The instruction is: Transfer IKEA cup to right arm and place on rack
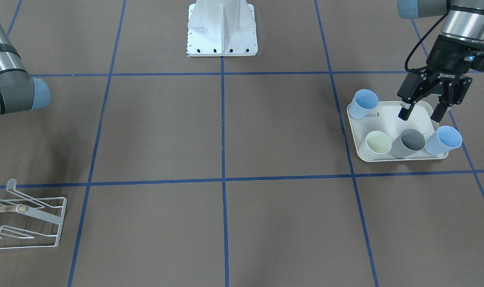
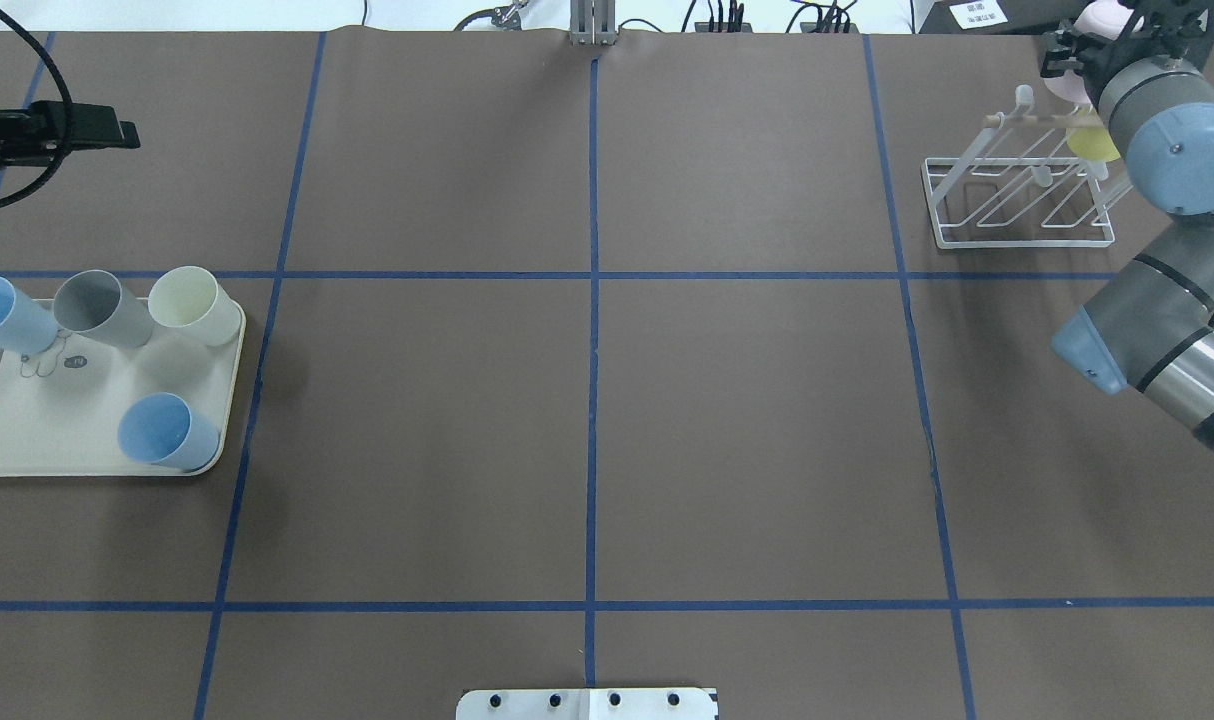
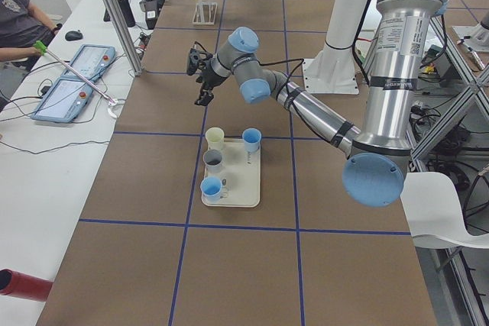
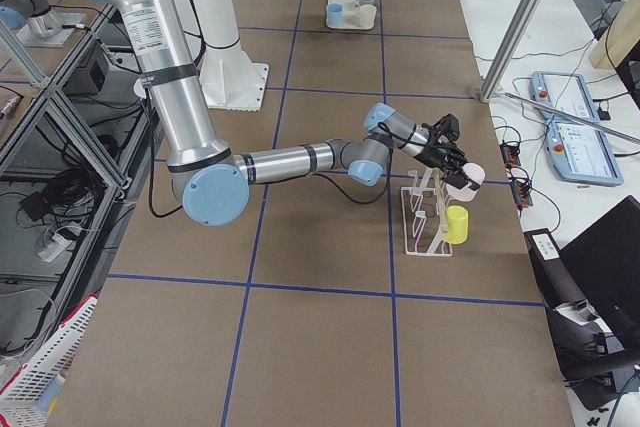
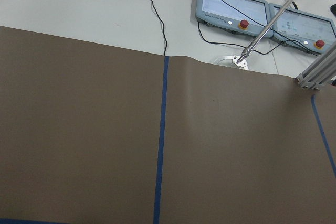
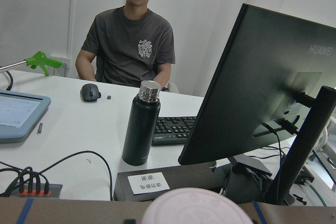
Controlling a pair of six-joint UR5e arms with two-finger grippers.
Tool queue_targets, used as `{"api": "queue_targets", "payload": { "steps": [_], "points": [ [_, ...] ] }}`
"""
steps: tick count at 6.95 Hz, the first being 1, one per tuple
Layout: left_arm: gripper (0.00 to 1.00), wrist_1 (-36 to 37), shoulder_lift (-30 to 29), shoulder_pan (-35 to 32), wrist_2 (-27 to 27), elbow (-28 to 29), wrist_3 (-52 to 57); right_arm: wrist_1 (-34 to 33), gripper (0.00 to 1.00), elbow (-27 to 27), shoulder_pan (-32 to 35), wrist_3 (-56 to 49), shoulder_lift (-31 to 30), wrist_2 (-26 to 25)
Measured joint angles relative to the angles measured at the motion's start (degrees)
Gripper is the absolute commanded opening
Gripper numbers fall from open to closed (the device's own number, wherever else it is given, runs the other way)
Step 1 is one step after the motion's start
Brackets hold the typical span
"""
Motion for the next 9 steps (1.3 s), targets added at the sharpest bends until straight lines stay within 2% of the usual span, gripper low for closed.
{"api": "queue_targets", "payload": {
  "steps": [9],
  "points": [
    [1.00,0.00,-0.07,0.14,0.00,-0.14,-0.50,0.06,0.00,-0.05,-1.75,0.17,-1.41,-0.85]
  ]
}}
